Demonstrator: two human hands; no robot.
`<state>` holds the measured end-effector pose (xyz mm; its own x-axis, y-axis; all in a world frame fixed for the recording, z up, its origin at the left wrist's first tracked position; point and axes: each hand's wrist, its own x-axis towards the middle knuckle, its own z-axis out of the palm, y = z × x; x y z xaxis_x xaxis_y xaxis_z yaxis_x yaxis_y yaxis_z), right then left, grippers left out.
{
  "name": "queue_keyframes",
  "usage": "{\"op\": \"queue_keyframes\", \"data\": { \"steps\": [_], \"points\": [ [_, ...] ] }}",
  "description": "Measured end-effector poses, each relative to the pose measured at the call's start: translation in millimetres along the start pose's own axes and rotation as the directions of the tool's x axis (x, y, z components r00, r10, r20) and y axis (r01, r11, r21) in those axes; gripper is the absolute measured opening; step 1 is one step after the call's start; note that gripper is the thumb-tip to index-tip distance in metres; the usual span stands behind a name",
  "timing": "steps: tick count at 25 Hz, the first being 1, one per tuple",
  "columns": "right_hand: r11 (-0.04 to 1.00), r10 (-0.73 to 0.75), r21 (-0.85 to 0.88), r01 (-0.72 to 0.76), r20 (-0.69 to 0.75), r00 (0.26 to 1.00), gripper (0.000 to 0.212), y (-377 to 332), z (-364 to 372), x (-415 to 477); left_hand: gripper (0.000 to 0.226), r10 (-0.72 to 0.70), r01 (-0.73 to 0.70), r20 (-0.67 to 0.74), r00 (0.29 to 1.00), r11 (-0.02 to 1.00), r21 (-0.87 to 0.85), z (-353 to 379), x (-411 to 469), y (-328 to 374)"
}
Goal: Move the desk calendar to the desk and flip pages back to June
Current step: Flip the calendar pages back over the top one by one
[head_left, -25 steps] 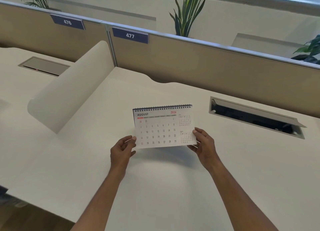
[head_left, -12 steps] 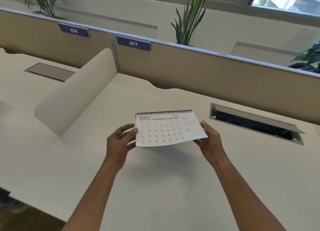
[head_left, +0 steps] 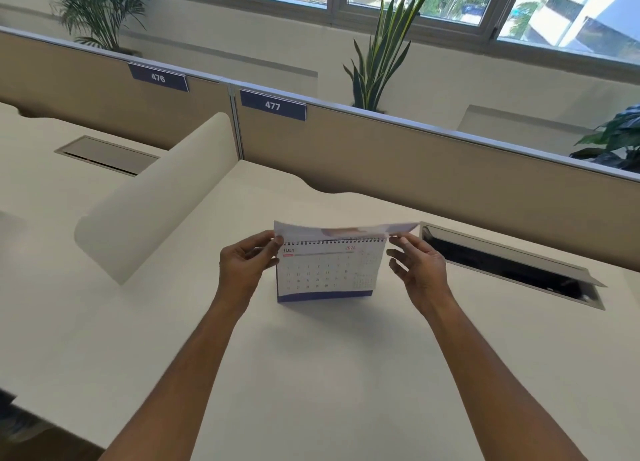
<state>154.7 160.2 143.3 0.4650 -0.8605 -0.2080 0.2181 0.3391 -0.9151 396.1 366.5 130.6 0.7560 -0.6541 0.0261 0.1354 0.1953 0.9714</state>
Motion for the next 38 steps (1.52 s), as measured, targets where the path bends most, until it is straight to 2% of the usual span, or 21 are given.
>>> {"op": "queue_keyframes", "data": {
  "steps": [4, 8, 15, 18, 25, 33, 38],
  "points": [
    [0.998, -0.033, -0.056, 0.030, -0.038, 0.999, 0.010, -1, 8, 14, 0.014, 0.023, -0.018, -0.070, 0.997, 0.997, 0.081, 3, 17, -6],
    [0.994, -0.042, -0.105, 0.030, -0.110, 0.993, 0.005, 2, 15, 26, 0.006, -0.015, 0.033, -0.124, 0.992, 0.989, 0.142, 1, 26, -16],
    [0.978, -0.067, -0.208, 0.024, -0.204, 0.977, 0.002, 13, 18, 44, 0.012, -0.063, 0.109, -0.201, 0.978, 0.968, 0.226, 4, 38, -29],
    [0.976, -0.058, -0.218, 0.007, -0.227, 0.972, 0.003, 19, 19, 49, 0.004, -0.085, 0.137, -0.221, 0.972, 0.963, 0.234, 4, 41, -33],
    [0.980, -0.003, -0.195, -0.048, -0.255, 0.967, 0.006, 26, 20, 54, 0.017, -0.190, 0.253, -0.294, 0.937, 0.948, 0.194, 9, 50, -39],
    [0.986, 0.021, -0.156, -0.062, -0.252, 0.968, 0.013, 29, 19, 49, 0.039, -0.295, 0.326, -0.278, 0.914, 0.943, 0.071, 11, 47, -46],
    [0.979, 0.039, -0.183, -0.089, -0.261, 0.965, 0.028, 33, 21, 45, 0.031, -0.292, 0.305, -0.221, 0.931, 0.952, 0.025, 4, 36, -49]
  ]
}}
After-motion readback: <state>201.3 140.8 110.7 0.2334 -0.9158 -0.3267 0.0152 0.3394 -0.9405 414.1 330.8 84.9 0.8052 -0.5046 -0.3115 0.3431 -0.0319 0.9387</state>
